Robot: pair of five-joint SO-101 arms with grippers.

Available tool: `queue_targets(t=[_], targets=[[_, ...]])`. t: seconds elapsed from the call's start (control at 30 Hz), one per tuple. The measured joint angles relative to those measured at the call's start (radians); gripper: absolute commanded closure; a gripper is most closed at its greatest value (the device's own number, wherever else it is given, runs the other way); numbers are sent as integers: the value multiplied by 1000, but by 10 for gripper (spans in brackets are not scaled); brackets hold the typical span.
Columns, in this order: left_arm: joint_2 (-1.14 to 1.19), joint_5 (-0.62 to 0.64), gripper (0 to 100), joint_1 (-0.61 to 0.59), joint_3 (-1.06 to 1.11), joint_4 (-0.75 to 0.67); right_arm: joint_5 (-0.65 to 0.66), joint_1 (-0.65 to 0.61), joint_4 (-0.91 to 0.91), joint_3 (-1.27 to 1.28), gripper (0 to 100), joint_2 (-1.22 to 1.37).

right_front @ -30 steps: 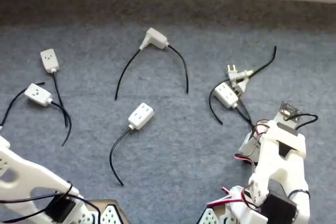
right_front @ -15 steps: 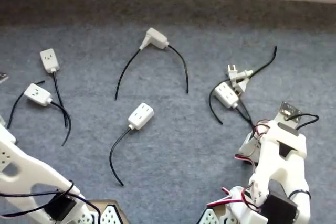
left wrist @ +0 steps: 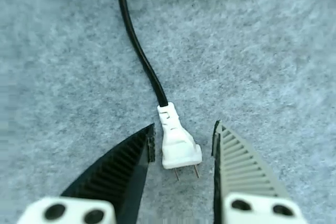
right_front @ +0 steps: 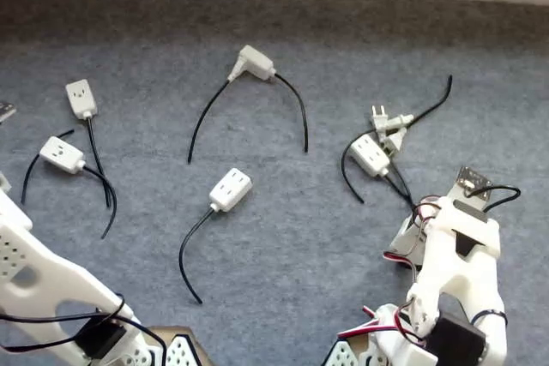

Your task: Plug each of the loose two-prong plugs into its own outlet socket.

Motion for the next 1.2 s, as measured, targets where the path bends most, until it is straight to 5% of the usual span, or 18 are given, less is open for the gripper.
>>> queue_targets(t=[0.47,0.63,1.2], targets=[[-566,-9,803,51,589,-81,0,0,0,0,989,0],[-575,-81,804,21,750,-324,0,0,0,0,989,0],[-436,-97,804,-69,810,-568,0,0,0,0,989,0]])
